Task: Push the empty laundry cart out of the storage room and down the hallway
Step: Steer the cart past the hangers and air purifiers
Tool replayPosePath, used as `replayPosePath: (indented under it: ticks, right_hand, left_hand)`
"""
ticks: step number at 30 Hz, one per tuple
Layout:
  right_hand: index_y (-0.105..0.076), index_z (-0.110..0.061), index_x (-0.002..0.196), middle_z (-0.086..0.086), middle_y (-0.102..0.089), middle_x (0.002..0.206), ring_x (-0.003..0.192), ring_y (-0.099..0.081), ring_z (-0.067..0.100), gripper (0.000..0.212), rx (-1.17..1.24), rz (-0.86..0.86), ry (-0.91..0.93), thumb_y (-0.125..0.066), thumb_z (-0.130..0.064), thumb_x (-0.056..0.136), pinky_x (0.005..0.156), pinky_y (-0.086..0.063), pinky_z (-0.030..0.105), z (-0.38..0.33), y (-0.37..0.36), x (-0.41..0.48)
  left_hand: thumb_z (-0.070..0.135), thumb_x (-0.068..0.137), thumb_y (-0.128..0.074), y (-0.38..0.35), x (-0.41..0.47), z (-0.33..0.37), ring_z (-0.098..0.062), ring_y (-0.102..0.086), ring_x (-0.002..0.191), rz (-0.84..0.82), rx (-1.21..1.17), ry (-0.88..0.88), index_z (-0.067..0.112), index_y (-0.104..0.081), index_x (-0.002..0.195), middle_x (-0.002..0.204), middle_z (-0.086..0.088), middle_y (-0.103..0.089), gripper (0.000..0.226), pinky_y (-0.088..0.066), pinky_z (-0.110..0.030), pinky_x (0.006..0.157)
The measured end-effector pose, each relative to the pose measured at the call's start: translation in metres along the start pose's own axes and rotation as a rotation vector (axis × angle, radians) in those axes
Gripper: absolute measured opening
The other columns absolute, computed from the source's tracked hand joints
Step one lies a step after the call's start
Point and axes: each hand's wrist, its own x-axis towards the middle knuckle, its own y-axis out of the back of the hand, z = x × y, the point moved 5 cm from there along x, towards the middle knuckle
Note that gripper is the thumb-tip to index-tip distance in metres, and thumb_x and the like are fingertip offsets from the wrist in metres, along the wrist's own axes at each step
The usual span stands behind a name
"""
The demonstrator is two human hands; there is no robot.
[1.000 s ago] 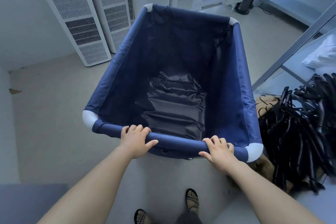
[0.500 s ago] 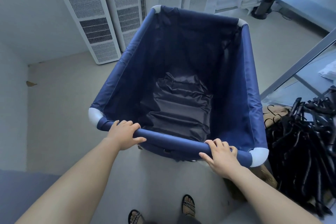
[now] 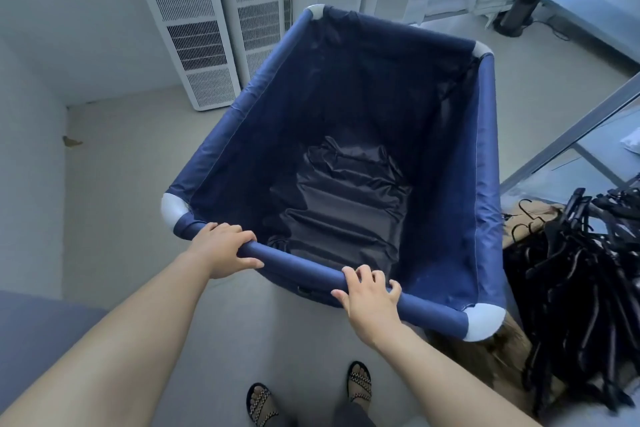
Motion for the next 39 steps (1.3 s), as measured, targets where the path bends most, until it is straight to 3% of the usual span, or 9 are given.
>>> replayPosePath:
  ticks: [5, 23, 39]
  right_hand:
    - [-0.032, -0.028, 0.132, 0.002, -0.035, 0.131, 0.120, -0.032, 0.025, 0.043, -0.018, -0.011, -0.027, -0.032, -0.052, 0.097, 0.107, -0.017, 0.054, -0.005, -0.006, -0.008]
    - [-0.037, -0.032, 0.126, -0.003, -0.040, 0.124, 0.115, -0.035, 0.021, 0.037, 0.011, -0.060, 0.034, -0.031, -0.053, 0.097, 0.101, -0.024, 0.044, 0.037, -0.003, -0.040]
    - [-0.035, -0.037, 0.128, -0.005, -0.039, 0.121, 0.112, -0.035, 0.020, 0.039, -0.004, -0.034, -0.006, -0.031, -0.057, 0.094, 0.097, -0.026, 0.043, 0.059, 0.021, 0.035]
  left_hand:
    - [0.068, 0.082, -0.047, -0.003, -0.009, 0.000, -0.015, -0.050, 0.106, 0.011, 0.002, 0.001, 0.035, -0.052, 0.115, 0.106, 0.010, -0.057, 0.048, -0.032, -0.032, 0.099]
    - [0.074, 0.081, -0.039, -0.029, -0.037, 0.041, -0.017, -0.049, 0.107, -0.049, 0.043, 0.017, 0.036, -0.049, 0.113, 0.108, 0.009, -0.057, 0.051, -0.032, -0.038, 0.101]
    - [0.074, 0.082, -0.034, -0.002, 0.037, 0.038, -0.022, -0.049, 0.109, -0.057, 0.069, 0.010, 0.035, -0.045, 0.115, 0.111, 0.004, -0.056, 0.052, -0.033, -0.041, 0.100]
